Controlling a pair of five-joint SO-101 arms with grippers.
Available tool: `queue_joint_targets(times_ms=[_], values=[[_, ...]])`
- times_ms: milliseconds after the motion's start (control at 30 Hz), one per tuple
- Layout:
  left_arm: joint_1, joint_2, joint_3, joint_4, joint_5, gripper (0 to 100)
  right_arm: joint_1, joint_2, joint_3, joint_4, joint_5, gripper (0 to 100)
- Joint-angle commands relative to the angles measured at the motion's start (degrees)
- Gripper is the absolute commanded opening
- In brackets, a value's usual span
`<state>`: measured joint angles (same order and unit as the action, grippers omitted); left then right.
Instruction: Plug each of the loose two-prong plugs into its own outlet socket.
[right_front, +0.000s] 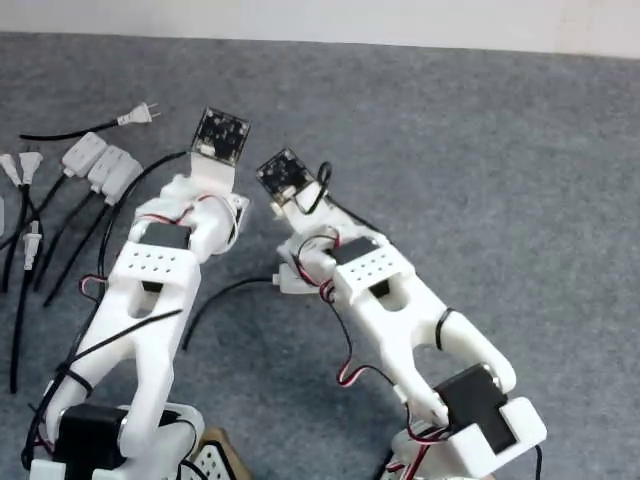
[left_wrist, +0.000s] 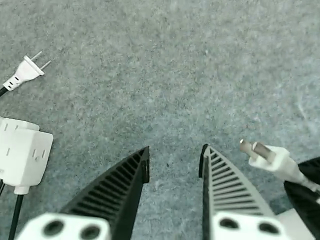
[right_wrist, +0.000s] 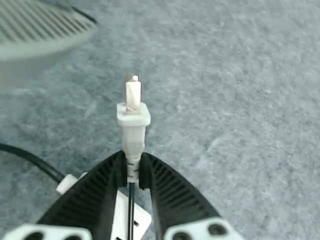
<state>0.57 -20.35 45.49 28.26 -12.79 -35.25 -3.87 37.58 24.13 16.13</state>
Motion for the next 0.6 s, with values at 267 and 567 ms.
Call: queue_joint_targets(times_ms=[267, 567], values=[[0.7, -0.5, -3.9, 0.2, -1.5, 19, -2.3, -0.9, -0.2, -1.5, -0.5, 0.7], [5.8, -0.2, -5.9, 5.5, 0.2, 19, -4.4, -1.3, -0.3, -0.3, -1.5, 0.7]])
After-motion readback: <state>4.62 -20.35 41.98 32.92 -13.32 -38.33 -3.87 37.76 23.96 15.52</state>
